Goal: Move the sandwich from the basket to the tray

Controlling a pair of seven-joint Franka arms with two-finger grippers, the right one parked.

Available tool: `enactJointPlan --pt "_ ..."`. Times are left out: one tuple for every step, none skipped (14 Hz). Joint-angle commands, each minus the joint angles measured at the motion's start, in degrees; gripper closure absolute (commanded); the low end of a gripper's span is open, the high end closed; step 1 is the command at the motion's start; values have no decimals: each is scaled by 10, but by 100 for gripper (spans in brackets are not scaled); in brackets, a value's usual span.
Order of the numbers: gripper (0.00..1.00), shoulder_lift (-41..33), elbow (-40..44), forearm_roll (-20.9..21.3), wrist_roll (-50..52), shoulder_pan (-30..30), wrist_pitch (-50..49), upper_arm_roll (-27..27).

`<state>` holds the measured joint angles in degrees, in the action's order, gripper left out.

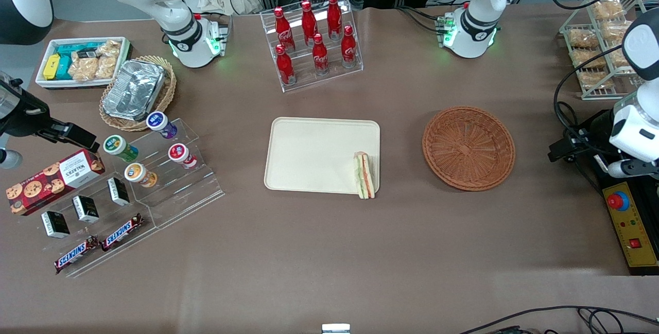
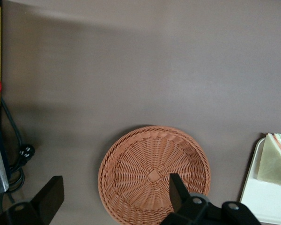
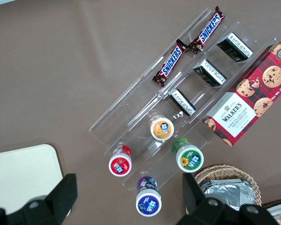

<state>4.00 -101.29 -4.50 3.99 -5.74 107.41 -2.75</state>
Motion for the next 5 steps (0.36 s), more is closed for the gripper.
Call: enactJointPlan --pt "0 -7 32 12 0 -13 -37 -4" --pt "0 -9 31 18 -6 -11 -36 -4" --pt "0 -7 31 18 0 -9 -37 -6" --pt "0 -7 32 19 0 -8 -37 -7" --pt "0 -7 31 21 -1 -4 -37 -7"
